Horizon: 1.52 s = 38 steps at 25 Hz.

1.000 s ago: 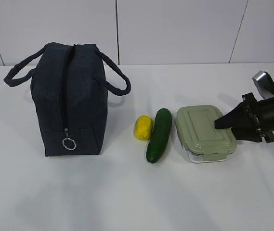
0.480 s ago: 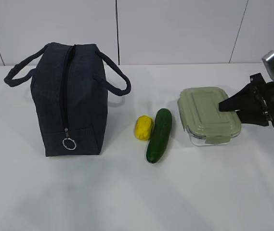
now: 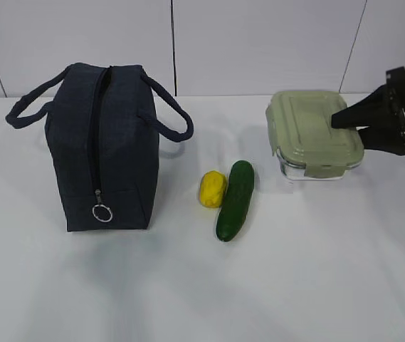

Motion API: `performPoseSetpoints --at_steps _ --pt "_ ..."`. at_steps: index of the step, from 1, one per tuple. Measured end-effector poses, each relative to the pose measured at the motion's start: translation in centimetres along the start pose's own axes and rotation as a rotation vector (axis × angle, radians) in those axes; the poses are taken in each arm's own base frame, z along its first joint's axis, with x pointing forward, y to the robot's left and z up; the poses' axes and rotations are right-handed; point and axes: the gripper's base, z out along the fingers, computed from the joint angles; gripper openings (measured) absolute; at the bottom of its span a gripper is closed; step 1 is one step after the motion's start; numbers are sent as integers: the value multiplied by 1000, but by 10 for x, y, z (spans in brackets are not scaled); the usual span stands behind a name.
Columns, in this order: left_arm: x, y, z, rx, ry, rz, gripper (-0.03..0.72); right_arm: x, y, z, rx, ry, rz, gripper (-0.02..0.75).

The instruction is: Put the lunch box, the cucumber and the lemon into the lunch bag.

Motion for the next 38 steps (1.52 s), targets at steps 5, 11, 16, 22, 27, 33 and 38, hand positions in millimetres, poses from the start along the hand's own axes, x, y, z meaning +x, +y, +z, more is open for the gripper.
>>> performPoseSetpoints --at_steps 5,11,16,22,27,33,38 --pt "-33 -4 6 46 37 -38 312 -3 18 -5 -40 -49 -10 354" --pt "-76 -5 30 76 101 -84 388 6 44 18 -89 13 -56 354" --pt "-102 -5 67 121 202 -114 393 13 66 39 -162 40 -62 354" --pt "-136 -7 122 221 268 -122 393 12 81 47 -201 44 -88 354" --pt "-168 -5 164 259 271 -119 393 6 94 48 -238 23 -106 354" --pt "-196 -2 214 296 278 -121 385 0 102 46 -292 -27 -79 354" --pt "-211 -3 251 364 277 -176 383 -2 103 46 -307 -40 -68 354"
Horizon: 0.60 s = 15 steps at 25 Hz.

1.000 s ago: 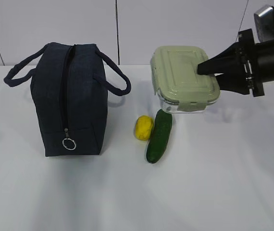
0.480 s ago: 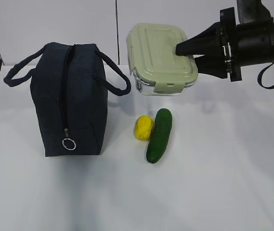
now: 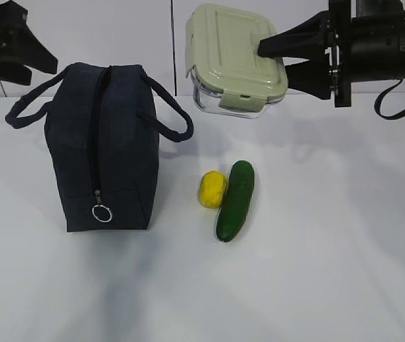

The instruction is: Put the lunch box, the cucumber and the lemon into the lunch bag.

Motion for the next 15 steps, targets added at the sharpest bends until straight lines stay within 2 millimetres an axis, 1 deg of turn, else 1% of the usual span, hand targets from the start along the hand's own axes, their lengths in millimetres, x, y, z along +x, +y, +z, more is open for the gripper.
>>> performPoseSetpoints --at_steps 3,6,10,12,14,15 --pt "-9 3 17 33 4 -19 382 0 0 0 -2 -3 2 353" --pt "-13 9 29 44 12 -31 380 -1 1 0 -11 -12 7 354" --pt "-12 19 46 43 49 -52 374 -3 3 0 -33 -35 22 354" --pt "-10 23 53 40 65 -62 335 -4 4 0 -39 -42 25 353" --pt "-8 26 59 40 81 -70 265 -5 4 0 -46 -49 30 353" --pt "-7 28 62 41 92 -73 217 -5 5 0 -52 -55 34 354"
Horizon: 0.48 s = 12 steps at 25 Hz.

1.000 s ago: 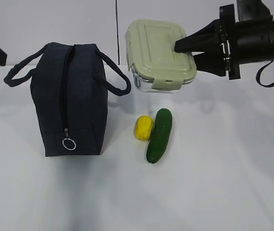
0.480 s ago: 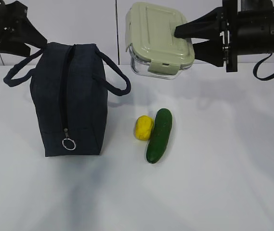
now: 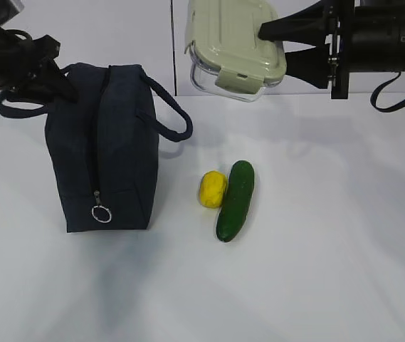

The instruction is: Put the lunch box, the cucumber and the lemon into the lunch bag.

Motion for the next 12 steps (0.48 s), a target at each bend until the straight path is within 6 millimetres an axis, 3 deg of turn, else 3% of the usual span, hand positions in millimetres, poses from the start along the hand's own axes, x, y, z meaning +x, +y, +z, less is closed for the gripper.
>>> performPoseSetpoints --at_steps 4,12 --pt "3 0 2 20 32 16 31 0 4 4 -25 -14 9 354" --pt "10 -21 8 149 90 40 -5 17 15 31 -57 48 -15 353"
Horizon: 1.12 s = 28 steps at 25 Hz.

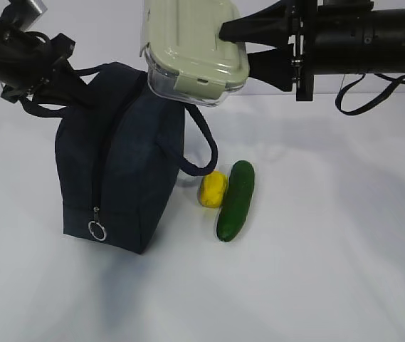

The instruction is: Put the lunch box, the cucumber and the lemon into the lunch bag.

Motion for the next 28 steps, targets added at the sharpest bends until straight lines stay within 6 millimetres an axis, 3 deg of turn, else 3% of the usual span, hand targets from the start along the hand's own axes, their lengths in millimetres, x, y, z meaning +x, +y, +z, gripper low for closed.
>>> performPoseSetpoints --at_steps 6,14,19,28 --pt "1 -7 3 32 12 19 -5 0 -2 5 34 -25 0 353" --pt "-2 -29 -16 108 -56 59 -6 -3 -5 5 78 -65 0 353" --pt "-7 -40 -17 220 -111 47 -6 -3 -8 9 99 -77 3 353" --pt "-8 -50 -16 289 -138 68 -6 1 -52 23 131 -35 117 353"
